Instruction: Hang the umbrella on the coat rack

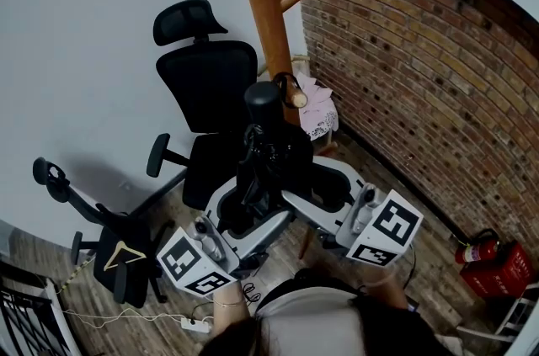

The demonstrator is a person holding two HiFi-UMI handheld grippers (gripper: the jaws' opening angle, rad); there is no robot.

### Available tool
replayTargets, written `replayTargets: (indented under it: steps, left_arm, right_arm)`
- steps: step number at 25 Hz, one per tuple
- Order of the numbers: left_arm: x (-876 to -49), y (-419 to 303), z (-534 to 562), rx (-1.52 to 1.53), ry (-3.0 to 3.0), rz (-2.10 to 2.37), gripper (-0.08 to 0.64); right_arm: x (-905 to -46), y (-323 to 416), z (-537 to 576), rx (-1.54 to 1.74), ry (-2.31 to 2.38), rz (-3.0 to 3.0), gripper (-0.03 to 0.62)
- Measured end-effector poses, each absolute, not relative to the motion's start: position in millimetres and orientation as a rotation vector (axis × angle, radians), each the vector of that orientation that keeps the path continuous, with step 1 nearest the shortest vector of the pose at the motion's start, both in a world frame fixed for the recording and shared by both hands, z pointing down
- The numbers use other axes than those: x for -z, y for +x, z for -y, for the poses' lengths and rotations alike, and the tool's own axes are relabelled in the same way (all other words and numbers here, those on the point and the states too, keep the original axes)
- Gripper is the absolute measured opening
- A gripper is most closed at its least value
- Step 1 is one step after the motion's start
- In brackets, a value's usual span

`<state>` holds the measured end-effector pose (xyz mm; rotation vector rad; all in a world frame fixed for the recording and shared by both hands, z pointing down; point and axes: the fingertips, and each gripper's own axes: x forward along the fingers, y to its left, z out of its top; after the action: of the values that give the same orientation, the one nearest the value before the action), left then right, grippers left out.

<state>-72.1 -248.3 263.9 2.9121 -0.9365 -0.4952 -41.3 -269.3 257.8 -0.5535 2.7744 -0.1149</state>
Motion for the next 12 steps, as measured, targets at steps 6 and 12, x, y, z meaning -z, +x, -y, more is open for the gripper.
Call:
replayTargets:
  steps: [6, 12]
  left_arm:
    - [-282.6, -77.7, 257.0, 0.467, 2.856, 0.939, 0.314]
    - [-312.8, -85.1, 266.2, 0.430, 2.768, 0.936, 0.314]
  right_arm:
    - [-277.1, -47.2, 278.1, 0.194, -0.571, -2.791, 0.210]
    - [-307.4, -55.0, 286.9, 0.310, -0.591, -2.815, 0.210]
